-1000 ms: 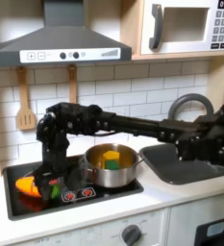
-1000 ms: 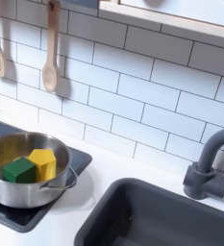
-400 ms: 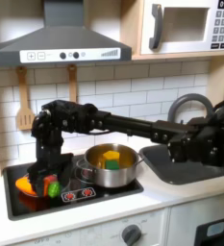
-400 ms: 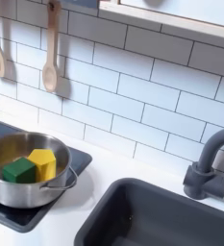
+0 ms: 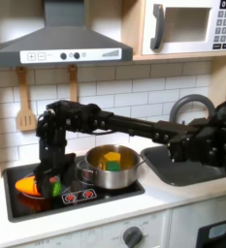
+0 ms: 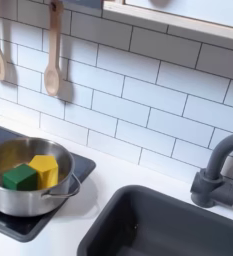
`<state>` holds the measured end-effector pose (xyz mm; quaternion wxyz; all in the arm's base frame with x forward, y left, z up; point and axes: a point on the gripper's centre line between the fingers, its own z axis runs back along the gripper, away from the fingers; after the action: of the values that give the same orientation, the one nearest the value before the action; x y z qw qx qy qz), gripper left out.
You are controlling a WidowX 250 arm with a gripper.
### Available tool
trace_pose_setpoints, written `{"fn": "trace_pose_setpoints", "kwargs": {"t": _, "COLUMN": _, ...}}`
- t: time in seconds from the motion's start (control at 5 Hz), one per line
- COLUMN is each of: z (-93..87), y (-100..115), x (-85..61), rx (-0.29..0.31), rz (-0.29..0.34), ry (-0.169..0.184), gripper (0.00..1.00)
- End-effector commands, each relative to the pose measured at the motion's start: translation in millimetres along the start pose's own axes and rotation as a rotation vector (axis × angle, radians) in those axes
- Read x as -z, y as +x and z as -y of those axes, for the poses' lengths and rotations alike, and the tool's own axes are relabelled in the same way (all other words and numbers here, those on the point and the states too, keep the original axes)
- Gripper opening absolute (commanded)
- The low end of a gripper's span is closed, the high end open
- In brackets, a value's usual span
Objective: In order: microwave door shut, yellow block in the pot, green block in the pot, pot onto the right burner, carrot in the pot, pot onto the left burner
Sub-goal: 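Put the carrot in the pot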
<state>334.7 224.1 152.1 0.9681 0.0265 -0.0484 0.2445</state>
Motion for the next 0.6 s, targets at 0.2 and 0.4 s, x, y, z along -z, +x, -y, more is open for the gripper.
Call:
{"fn": "trace_pose_setpoints", "kwargs": {"t": 0.2, "z": -1.8, "y": 1.3, "x": 5.5, "rx": -0.147, "rz": 0.008, "ry": 0.037, "gripper": 1.00}}
{"fn": "trace_pose_setpoints", "kwargs": {"t": 0.4, "z": -1.6, "y": 3.5, "x": 4.7, "rx": -0.161, "rz": 0.021, "ry": 0.054, "gripper": 1.00}}
